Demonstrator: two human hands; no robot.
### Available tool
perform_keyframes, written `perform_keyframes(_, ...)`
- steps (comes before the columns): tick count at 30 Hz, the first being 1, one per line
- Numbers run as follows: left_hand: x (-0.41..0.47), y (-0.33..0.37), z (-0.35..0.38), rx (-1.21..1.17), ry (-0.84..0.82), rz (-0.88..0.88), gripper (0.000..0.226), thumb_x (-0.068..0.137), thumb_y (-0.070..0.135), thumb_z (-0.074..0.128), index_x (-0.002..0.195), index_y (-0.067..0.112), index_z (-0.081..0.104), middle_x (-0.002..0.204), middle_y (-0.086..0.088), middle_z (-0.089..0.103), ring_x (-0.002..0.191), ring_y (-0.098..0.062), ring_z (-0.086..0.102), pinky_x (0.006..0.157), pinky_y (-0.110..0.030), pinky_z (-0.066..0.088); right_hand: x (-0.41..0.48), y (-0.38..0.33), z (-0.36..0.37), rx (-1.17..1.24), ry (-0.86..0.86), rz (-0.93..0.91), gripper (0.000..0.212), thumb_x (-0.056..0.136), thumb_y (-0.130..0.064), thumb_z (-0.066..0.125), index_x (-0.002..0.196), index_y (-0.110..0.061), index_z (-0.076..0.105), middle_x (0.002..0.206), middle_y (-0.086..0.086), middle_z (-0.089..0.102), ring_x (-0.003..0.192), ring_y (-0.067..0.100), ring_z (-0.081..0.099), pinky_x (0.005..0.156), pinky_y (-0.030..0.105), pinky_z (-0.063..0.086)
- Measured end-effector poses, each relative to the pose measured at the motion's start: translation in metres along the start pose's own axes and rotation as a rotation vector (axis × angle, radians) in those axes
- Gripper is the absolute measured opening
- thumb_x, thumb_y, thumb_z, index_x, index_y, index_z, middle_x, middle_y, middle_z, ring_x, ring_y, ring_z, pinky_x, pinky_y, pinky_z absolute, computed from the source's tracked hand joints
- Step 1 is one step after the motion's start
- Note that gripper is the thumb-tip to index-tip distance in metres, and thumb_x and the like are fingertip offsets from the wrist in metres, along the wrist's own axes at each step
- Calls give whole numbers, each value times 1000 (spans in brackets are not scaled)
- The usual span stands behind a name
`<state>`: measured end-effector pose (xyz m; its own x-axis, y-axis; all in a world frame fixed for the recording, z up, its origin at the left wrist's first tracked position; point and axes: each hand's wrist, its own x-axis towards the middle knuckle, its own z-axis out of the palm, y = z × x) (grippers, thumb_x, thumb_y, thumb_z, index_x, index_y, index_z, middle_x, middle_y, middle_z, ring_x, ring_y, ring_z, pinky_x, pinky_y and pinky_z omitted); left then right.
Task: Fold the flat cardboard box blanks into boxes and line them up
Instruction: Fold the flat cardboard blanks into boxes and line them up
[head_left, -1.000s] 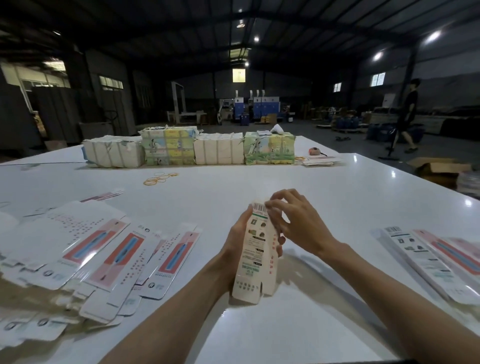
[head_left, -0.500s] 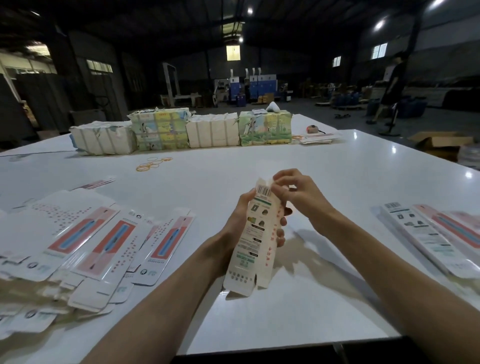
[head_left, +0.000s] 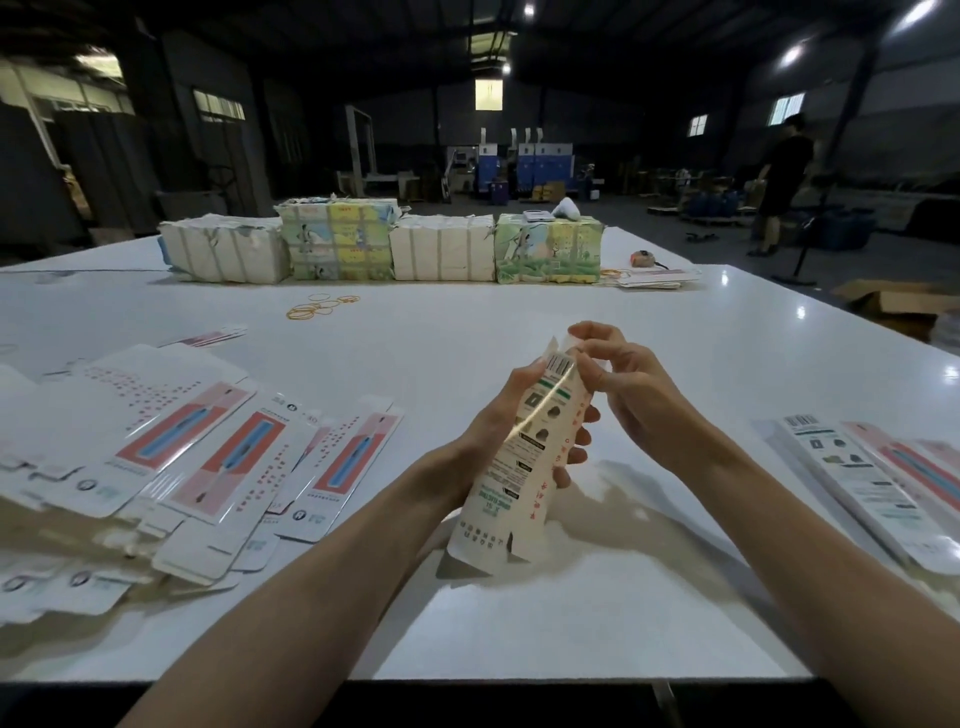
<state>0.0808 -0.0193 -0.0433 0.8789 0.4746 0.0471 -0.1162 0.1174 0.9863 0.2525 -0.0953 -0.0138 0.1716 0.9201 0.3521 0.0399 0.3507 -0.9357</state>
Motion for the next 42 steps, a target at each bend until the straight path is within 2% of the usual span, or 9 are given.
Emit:
perform_keyframes(4,-1,1,-4,11,1,13,70,97,74,40,119,14,70,108,-15,71,89,-31,71,67,-39,61,-1,-2,7,1,33,-12,21,89,-27,69,76,-14,79,142,1,50,122,33,58,97,40,54)
perform_keyframes(9,-3,-5,-7,-106,-24,-12,79,101,71,36,126,0,60,100,-15,64,78,-29,63,66,-37,55,0,1,7,-373,49,-110,28,97,-38,72,89,-12,80,145,-15,52,128,25,57,94,36,57)
perform_keyframes(21,1,-4,-1,82,63,16,72,95,81,46,110,16,72,88,-13,70,64,-27,67,60,-33,58,3,7,-2,-71,85,-72,22,91,-28,71,73,-15,77,142,-7,52,137,20,48,107,45,50)
perform_keyframes(24,0,-11,-2,77,216,68,68,98,76,46,116,15,67,90,-17,74,65,-31,69,62,-36,59,2,17,6,-207,160,-84,12,96,-30,70,95,-21,77,144,-6,50,131,7,52,96,25,52)
perform_keyframes(27,2,-13,-5,5,345,171,63,103,70,45,132,15,54,92,-19,76,66,-33,71,61,-38,60,1,25,16,-349,210,-100,42,100,-35,68,140,-29,55,142,-10,51,123,-7,56,85,7,51)
perform_keyframes(32,2,-14,-6,44,338,278,52,101,70,46,146,59,21,99,-16,78,70,-39,75,61,-41,62,-5,32,28,-257,84,-123,48,103,-23,64,148,-24,46,114,6,74,103,18,74,88,33,62)
perform_keyframes(35,3,-13,-8,102,320,337,56,98,75,45,148,56,28,102,-11,77,70,-42,75,60,-44,63,-6,32,27,-197,39,-123,51,103,-18,65,151,-24,47,110,9,75,104,25,74,91,39,61)
perform_keyframes(39,4,-12,-6,123,315,334,57,99,75,43,146,45,33,112,-8,76,65,-39,73,57,-42,60,-7,34,27,-168,-33,-124,52,95,-24,70,144,-28,52,111,8,72,103,17,72,85,26,57)
perform_keyframes(42,5,-10,-1,107,254,304,55,100,72,45,143,41,32,98,-14,72,65,-39,70,59,-42,60,-2,37,25,-137,4,-92,40,91,-22,67,130,-26,58,100,10,68,94,24,66,83,42,55)
